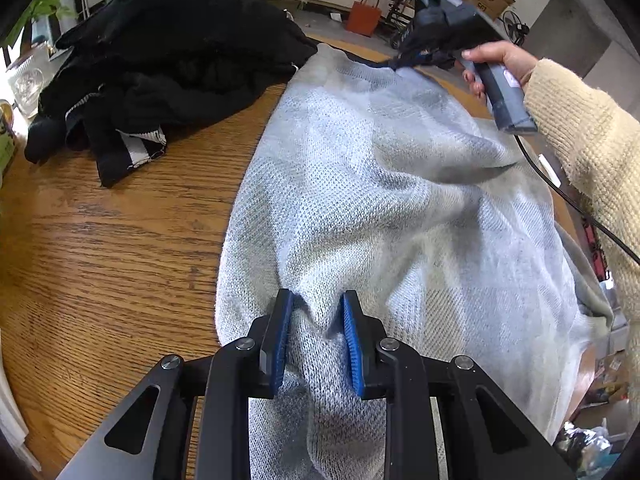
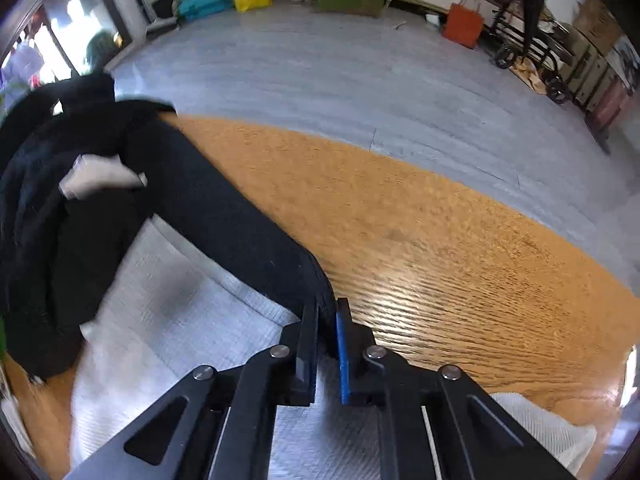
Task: Fold clothes
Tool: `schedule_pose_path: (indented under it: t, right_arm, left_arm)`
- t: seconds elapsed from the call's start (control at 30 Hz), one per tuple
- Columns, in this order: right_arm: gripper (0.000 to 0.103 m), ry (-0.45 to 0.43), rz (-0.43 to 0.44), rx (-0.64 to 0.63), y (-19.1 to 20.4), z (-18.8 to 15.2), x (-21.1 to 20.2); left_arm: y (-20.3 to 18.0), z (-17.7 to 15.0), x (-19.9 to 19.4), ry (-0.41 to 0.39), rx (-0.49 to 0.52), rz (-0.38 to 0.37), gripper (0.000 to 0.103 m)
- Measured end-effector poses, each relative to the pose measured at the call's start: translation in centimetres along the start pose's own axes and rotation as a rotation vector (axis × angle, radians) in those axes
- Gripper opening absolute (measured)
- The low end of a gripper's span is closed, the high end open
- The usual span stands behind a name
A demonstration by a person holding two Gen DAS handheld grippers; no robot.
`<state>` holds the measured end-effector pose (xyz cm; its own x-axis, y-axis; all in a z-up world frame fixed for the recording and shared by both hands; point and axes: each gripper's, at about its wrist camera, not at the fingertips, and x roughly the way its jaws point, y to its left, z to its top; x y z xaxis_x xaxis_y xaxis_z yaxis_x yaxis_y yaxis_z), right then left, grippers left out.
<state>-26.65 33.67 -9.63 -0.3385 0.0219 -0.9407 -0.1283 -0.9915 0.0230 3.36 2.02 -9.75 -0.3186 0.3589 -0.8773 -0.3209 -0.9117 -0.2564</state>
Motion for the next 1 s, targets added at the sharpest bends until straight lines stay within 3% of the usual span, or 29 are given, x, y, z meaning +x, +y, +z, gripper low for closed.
schedule_pose_path:
  t: [0.17, 0.3, 0.47, 0.67, 0.77, 0.83, 0.87, 0.93, 0.97, 1.0]
  right_arm:
    - [0.007, -0.120, 0.054, 0.056, 1.1, 1.9, -4.8]
    - [0.007, -0.241, 0.061, -0.069, 6.8, 4.3, -10.0]
    - [0.007, -0.341, 0.188, -0.162, 17.3, 5.4, -15.8]
    - [0.001, -0.446, 0.358, -0.343, 31.2, 5.6, -19.5]
    - [0.001, -0.426, 0.253, -0.480, 37.2, 4.6, -18.6]
    - [0.000, -0.380, 0.237, -0.508, 38.0, 3.7, -17.0]
    - [0.002, -0.356, 0.243, -0.508, 37.8, 3.4, -15.9]
    - [0.040, -0.337, 0.197, -0.465, 35.0, 2.6, -13.7]
    - [0.045, -0.326, 0.156, -0.437, 33.2, 2.3, -12.4]
    - [0.043, -0.299, 0.117, -0.399, 31.2, 2.0, -11.3]
  left_arm:
    - [0.1, 0.4, 0.5, 0.004, -0.023, -0.027, 0.025]
    - [0.4, 0.2, 0.4, 0.006, -0.040, -0.047, 0.025]
    - [0.1, 0.2, 0.6, 0.004, -0.050, -0.061, 0.025]
    - [0.3, 0.2, 0.5, 0.004, -0.060, -0.079, 0.025]
    - [0.5, 0.2, 0.5, 0.002, -0.067, -0.092, 0.025]
    - [0.5, 0.1, 0.5, -0.002, -0.067, -0.091, 0.025]
    - [0.6, 0.0, 0.4, -0.004, -0.066, -0.091, 0.025]
    - [0.7, -0.1, 0.2, -0.005, -0.061, -0.086, 0.025]
    - [0.8, -0.1, 0.1, -0.006, -0.059, -0.084, 0.025]
    - [0.9, 0.0, 0.1, -0.004, -0.061, -0.087, 0.025]
